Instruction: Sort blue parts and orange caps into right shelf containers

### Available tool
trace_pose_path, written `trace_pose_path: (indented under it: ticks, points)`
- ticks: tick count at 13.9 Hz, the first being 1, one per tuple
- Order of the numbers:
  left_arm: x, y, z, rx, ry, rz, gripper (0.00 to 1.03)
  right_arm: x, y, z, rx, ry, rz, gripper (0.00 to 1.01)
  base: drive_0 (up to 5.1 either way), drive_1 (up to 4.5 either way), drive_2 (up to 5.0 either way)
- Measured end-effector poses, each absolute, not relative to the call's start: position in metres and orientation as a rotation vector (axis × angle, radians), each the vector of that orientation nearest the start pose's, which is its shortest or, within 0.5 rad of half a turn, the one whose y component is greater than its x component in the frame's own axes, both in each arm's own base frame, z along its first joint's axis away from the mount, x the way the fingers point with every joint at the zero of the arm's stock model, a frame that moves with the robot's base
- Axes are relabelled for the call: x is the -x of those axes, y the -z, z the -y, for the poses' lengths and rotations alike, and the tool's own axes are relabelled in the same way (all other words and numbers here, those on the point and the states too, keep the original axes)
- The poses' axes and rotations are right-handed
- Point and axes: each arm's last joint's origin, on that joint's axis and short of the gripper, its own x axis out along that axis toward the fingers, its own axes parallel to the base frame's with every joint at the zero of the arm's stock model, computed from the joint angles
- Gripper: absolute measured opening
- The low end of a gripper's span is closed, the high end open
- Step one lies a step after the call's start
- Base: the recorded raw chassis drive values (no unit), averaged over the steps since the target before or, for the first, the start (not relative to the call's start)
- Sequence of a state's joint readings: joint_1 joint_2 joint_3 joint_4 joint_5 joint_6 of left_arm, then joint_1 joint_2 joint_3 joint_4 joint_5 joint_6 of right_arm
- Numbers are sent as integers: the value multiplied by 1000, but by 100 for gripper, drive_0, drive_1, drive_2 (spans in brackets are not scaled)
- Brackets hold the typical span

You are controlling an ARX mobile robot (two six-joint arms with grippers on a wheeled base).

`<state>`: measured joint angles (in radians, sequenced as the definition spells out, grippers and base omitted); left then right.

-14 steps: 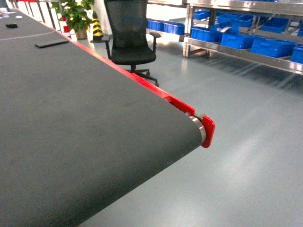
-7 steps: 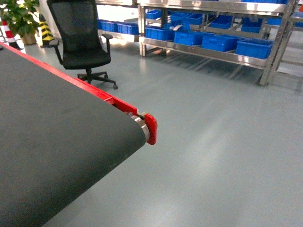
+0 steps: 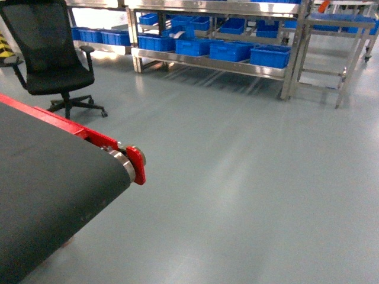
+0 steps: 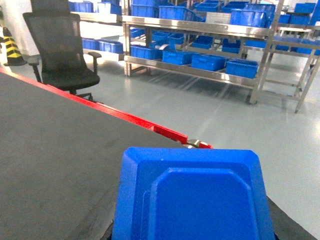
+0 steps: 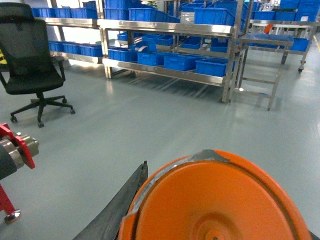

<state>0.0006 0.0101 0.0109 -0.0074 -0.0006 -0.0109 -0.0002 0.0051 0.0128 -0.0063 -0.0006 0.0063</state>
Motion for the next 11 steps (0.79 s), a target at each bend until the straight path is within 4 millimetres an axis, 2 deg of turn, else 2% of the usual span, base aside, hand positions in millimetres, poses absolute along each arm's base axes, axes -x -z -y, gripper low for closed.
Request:
trace_pose_path:
  ticks: [11]
  points:
    - [-98,-166,0,10,-1,-7,41,-97,-167,0,-6,0,1,42,-163,-163,-163]
